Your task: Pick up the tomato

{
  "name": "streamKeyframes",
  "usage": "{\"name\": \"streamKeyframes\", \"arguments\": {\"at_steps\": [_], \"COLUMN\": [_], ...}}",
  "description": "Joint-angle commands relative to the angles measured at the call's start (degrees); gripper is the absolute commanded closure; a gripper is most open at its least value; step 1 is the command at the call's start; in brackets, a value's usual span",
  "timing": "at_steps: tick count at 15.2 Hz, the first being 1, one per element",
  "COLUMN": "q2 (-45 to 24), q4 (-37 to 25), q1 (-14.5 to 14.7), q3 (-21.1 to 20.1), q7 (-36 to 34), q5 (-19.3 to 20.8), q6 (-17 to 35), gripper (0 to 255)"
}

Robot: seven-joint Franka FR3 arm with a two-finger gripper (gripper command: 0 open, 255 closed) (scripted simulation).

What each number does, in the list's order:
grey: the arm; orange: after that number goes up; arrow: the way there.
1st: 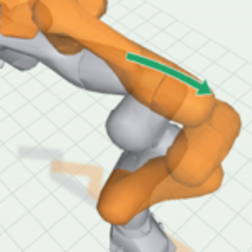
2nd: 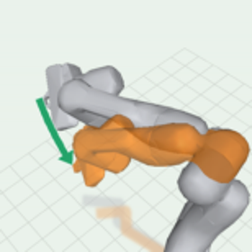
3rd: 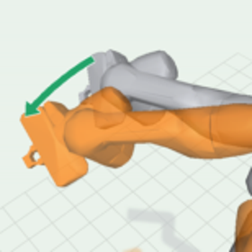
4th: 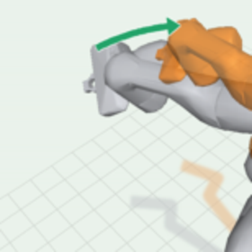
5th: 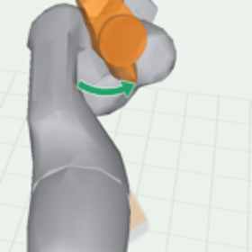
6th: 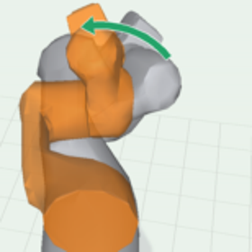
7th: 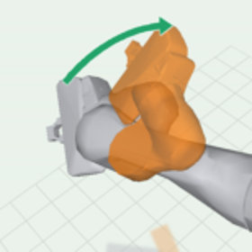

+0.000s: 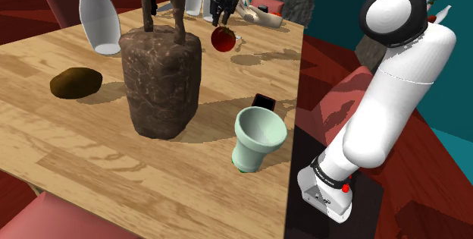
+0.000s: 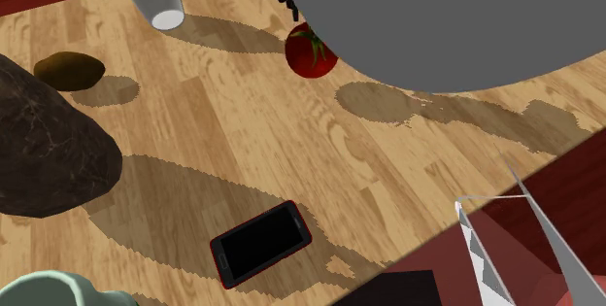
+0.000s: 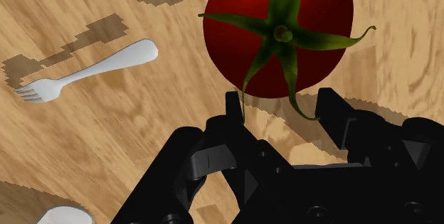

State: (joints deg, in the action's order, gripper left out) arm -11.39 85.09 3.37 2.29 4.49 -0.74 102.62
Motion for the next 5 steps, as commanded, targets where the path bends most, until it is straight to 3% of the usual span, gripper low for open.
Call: {"name": "streamKeyframes", "arguments": {"at_steps": [1,5], "q2": [-0.5,-0.8], "q4": [-2.3,-4.4], "q1": [0.0,0.0], "q3": [0.0,0.0], "q7": [-0.1,-0.1], "q5": [0.0,0.0], "q6": [-1.8,-3.6], "gripper": [255,255]}}
